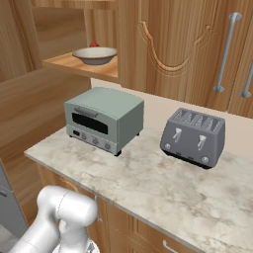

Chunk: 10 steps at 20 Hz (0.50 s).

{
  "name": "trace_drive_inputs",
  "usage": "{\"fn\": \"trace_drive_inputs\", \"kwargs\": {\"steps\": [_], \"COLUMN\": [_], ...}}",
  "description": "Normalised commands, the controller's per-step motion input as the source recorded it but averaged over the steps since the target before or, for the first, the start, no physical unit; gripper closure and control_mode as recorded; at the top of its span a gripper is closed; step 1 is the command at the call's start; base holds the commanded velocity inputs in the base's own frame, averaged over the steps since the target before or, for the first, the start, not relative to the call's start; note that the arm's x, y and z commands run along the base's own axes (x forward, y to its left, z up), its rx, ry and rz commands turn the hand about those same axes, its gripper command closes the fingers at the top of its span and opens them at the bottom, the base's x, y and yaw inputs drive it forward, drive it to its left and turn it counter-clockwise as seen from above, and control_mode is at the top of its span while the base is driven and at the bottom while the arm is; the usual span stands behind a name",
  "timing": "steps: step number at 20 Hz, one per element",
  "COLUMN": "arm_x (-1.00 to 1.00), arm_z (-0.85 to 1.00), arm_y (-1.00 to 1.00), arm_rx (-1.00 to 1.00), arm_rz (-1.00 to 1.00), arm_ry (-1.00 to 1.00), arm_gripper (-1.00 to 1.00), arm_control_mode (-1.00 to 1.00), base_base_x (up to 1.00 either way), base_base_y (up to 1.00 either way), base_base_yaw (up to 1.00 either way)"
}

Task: Pick the mug and place it in the sink. Pick the bowl and place it in the open cabinet and then close the cabinet.

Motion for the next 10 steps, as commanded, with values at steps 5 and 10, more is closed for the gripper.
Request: {"fn": "trace_drive_inputs", "kwargs": {"steps": [5,10], "arm_x": [0.31,0.23], "arm_z": [-0.06,-0.11], "arm_y": [0.46,0.42], "arm_rx": [-0.01,0.00], "arm_rz": [0.00,0.00], "arm_ry": [-0.02,0.00], "arm_gripper": [-1.00,-1.00], "arm_control_mode": [-1.00,-1.00], "base_base_x": [0.00,0.00], "base_base_y": [0.00,0.00], "base_base_yaw": [0.00,0.00]}}
